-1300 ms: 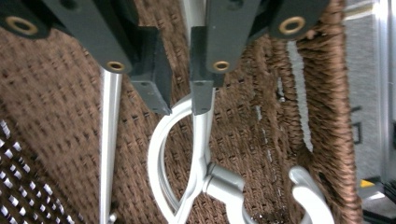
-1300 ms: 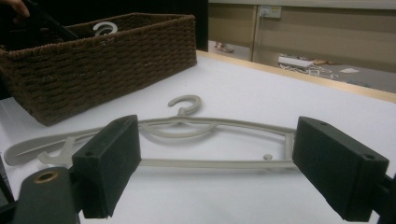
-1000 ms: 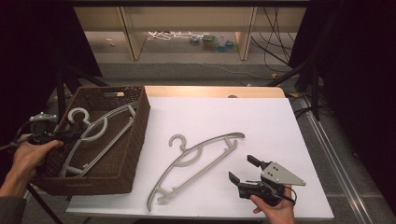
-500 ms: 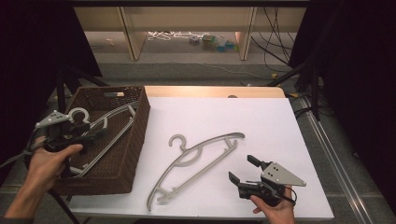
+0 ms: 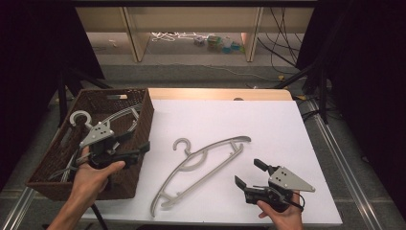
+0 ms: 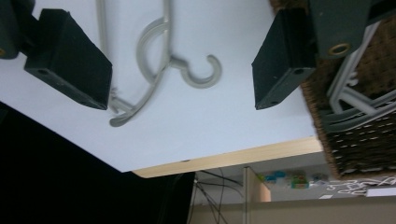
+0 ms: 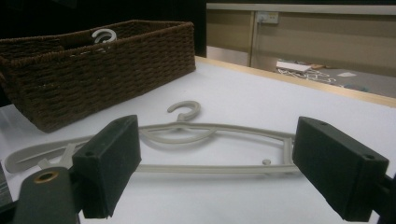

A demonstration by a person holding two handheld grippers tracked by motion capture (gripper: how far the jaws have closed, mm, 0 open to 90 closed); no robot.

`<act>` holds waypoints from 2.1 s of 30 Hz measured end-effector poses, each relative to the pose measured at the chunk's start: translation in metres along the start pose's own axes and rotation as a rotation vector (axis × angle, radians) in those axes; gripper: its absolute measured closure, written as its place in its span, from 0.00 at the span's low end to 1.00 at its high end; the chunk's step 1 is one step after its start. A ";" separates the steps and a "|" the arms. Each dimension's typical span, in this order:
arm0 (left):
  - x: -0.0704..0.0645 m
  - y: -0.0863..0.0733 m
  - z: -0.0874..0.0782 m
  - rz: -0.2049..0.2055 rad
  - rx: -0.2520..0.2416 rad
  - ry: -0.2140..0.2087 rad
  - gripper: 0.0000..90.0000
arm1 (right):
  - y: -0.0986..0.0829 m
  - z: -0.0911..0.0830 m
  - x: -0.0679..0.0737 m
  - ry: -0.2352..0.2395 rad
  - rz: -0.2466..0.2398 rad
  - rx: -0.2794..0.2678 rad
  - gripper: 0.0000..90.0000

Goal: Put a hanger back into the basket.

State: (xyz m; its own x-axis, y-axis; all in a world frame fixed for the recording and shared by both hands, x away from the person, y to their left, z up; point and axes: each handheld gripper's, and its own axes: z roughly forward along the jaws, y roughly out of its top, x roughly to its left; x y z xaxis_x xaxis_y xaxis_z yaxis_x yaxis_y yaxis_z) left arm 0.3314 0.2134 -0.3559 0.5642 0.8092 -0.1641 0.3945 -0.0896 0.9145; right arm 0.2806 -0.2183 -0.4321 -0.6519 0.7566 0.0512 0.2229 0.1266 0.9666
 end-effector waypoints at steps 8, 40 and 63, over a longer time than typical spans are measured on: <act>-0.017 -0.013 0.017 -0.006 0.010 -0.040 0.22 | 0.000 0.000 -0.001 0.012 -0.005 0.007 0.18; -0.031 -0.058 0.041 0.130 -0.042 -0.086 0.18 | -0.001 -0.002 -0.004 0.029 0.010 0.002 0.17; -0.042 -0.065 0.093 0.301 0.416 -0.092 0.19 | 0.000 0.001 0.002 0.031 -0.022 0.013 0.17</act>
State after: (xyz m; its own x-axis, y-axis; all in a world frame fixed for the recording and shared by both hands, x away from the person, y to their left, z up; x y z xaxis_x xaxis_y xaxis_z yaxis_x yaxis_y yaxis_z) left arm 0.3496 0.1317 -0.4429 0.7511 0.6593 0.0350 0.4492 -0.5492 0.7047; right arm 0.2802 -0.2162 -0.4326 -0.6788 0.7334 0.0377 0.2171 0.1513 0.9643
